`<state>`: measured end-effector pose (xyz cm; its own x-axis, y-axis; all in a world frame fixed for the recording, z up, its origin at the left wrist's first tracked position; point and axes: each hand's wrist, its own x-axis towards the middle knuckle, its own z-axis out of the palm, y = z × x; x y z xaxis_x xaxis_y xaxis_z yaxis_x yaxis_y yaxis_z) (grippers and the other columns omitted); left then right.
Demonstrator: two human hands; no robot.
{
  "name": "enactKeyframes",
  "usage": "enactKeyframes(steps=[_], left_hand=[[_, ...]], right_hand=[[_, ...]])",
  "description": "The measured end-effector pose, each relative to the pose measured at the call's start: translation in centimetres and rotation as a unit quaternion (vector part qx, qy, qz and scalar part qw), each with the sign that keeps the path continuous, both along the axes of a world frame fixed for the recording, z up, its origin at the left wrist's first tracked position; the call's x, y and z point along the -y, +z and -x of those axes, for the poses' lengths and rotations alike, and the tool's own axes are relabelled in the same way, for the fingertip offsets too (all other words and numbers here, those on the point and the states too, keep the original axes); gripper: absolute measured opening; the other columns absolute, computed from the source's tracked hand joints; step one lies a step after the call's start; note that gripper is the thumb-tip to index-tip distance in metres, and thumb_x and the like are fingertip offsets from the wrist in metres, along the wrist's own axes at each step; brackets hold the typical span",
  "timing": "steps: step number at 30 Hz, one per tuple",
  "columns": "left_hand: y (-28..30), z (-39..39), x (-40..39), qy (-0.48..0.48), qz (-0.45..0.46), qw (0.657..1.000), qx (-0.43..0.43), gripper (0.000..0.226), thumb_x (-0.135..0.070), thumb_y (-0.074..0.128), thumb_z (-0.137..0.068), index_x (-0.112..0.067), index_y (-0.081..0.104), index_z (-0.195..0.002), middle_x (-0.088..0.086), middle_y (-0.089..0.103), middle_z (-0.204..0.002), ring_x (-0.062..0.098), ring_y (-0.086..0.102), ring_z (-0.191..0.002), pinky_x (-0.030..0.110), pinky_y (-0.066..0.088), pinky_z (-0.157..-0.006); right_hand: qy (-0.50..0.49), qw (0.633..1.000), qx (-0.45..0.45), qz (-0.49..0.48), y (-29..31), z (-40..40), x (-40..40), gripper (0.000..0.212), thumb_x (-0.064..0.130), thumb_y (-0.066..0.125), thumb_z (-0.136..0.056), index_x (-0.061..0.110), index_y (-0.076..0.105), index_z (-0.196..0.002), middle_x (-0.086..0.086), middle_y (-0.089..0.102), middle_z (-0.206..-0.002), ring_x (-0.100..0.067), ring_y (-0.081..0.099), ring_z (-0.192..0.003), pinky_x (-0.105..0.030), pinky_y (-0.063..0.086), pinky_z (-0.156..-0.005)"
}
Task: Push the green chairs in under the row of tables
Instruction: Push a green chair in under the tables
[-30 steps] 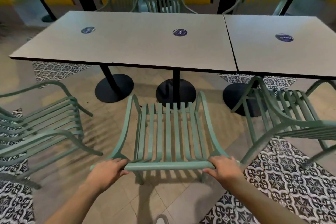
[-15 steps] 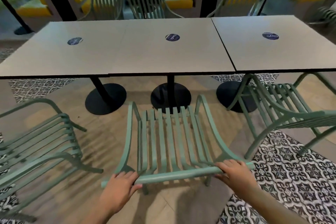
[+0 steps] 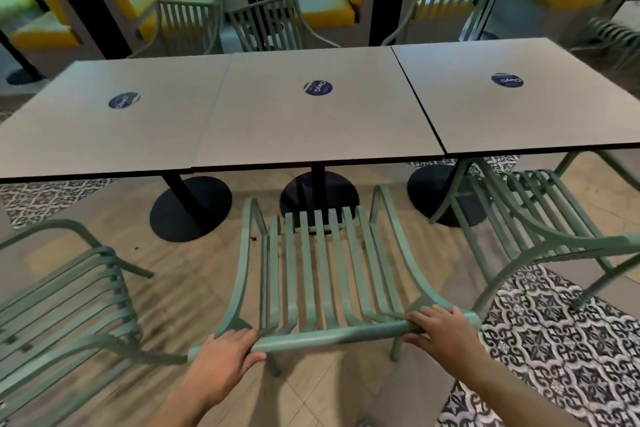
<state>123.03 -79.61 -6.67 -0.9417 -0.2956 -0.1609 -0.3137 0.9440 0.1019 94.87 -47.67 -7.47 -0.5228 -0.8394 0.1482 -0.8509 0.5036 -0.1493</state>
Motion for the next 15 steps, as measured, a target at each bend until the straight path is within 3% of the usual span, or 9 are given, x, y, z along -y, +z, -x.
enactKeyframes(steps=[5,10,15], left_hand=[[0.7,3.6,0.9,0.006,-0.054,0.998,0.017,0.043,-0.070,0.025,-0.091,-0.033,0.046,-0.097,-0.016,0.057,-0.098,0.010,0.057,-0.099,0.031,0.037,-0.074],[0.2,6.3,1.7,0.006,-0.058,0.998,0.017,0.053,-0.072,0.023,-0.090,-0.028,0.051,-0.100,-0.010,0.061,-0.100,0.013,0.057,-0.097,0.032,0.040,-0.077],[0.4,8.1,3.1,-0.001,-0.060,0.998,0.028,0.071,-0.081,0.005,-0.079,-0.029,0.049,-0.100,-0.011,0.058,-0.101,0.011,0.052,-0.097,0.030,0.039,-0.077]], right_hand=[[-0.007,1.000,0.021,-0.012,-0.4,3.4,1.1,0.060,0.074,0.013,-0.085,0.040,0.063,-0.084,0.022,0.061,-0.074,-0.002,0.060,-0.069,-0.023,0.041,-0.060],[0.006,0.999,0.033,-0.021,-0.5,6.6,1.8,0.057,0.075,0.018,-0.085,0.040,0.062,-0.088,0.023,0.062,-0.078,-0.001,0.061,-0.073,-0.023,0.043,-0.063],[0.005,0.999,0.033,-0.017,0.0,8.2,3.3,0.056,0.074,0.015,-0.086,0.043,0.062,-0.088,0.026,0.061,-0.077,0.003,0.061,-0.071,-0.019,0.036,-0.063]])
